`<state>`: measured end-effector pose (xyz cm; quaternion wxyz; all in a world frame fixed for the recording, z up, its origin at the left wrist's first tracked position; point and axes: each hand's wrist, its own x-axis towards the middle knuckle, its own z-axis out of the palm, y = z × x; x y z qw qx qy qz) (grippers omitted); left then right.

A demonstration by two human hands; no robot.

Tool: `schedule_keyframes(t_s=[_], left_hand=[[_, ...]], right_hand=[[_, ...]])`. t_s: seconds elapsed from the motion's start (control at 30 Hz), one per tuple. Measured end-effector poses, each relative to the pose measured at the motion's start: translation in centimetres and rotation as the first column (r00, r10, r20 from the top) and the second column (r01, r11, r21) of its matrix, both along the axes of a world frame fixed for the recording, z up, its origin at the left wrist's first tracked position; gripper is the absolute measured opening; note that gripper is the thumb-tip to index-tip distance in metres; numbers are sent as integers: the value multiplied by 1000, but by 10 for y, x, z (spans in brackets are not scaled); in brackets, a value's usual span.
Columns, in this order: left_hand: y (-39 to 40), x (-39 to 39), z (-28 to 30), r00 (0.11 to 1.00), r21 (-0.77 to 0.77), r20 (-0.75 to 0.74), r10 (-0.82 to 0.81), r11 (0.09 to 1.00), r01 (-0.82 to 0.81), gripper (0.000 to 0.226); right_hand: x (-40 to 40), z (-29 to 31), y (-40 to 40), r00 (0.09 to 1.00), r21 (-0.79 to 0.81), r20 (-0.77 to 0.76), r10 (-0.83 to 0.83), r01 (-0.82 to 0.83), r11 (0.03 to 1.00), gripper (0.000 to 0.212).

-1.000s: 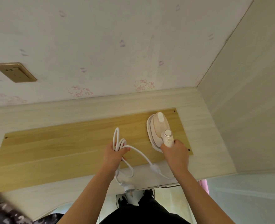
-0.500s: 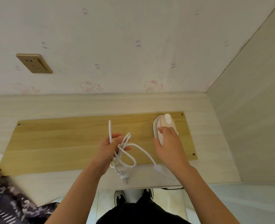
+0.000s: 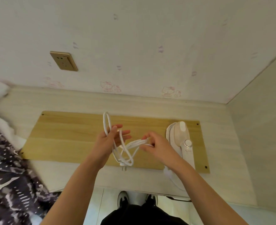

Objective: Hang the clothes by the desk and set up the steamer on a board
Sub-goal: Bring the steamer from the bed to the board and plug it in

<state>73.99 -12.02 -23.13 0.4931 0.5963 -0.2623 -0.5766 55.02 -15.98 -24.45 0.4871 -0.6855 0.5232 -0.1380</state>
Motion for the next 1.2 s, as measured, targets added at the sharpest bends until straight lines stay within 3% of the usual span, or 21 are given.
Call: schedule_keyframes(t_s=[0.2,0.33,0.63,0.8,0.93,1.07,1.2], left_hand=[[-3,20,13,995,-47,73,73,996,-70,35],[-4,37,18,977,-57,169,128,991,-120,36],[-9,91,32,917,-87,278,285,959,-271,34],[-20,133,35,924,-106,5,382,919,-380,26],[-29,160,39,888,-72,-241,393,905,-420,24],[-43,186,39,826,7,-443,348,923,-385,24],[-58,200,39,722,83,-622,304,942,-325,25]], right_hand=[[-21,-5,-24,976,-11,103,-192,194,981,17],[-33,-11,-40,925,-19,58,-375,376,926,21],[-27,-16,-44,913,-34,-30,-406,405,914,8],[-11,-32,-48,901,-102,-168,-399,387,916,7],[0,-50,-47,862,-155,-375,-341,304,940,14],[17,-50,-42,761,-180,-598,-252,179,967,20],[49,-41,-40,656,-185,-707,-265,191,964,21]])
